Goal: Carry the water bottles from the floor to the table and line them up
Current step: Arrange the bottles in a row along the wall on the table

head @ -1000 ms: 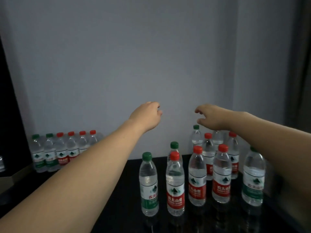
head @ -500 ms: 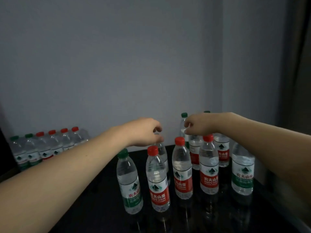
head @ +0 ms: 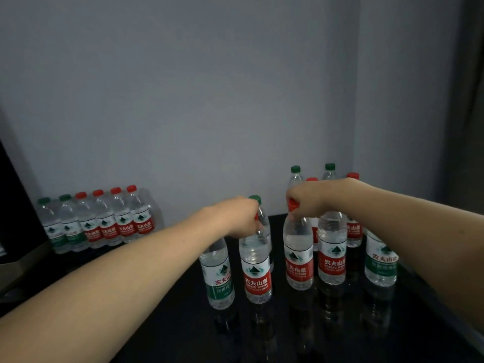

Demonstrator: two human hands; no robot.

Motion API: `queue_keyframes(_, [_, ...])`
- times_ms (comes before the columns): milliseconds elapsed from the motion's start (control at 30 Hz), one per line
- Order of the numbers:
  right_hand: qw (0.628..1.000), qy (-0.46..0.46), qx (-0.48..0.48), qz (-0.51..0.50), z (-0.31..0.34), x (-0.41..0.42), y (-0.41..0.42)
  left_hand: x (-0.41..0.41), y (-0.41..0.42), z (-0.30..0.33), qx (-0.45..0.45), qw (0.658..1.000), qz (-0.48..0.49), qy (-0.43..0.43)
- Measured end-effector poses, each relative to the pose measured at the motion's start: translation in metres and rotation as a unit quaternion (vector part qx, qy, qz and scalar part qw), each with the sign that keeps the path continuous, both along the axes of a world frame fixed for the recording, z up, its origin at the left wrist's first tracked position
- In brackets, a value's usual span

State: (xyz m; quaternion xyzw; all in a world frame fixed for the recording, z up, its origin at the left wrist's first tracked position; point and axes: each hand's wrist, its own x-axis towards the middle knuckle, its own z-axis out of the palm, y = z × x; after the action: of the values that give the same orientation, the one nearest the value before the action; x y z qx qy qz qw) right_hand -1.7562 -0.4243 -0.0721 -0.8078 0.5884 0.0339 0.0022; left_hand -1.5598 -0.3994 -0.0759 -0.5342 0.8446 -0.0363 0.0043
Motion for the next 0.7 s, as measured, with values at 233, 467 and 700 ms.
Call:
queue_keyframes(233, [0.996, -0.025, -0.079, 0.022, 0.1, 0.005, 0.042, 0.039, 0.032, 0.097, -0.117, 0.988, 0.026, 0.096])
queue_keyframes(467, [0.973, -0.064, -0.212, 0.068, 0.19, 0.057, 0.059, 0.104, 0.043, 0.17, -0.25, 0.952, 0.053, 0.171])
queue_keyframes(700, [0.962, -0.092, -0.235, 0.108, 0.202, 0.145, -0.002, 0.178, -0.008, 0.176, -0.294, 0.931, 0.096, 0.195])
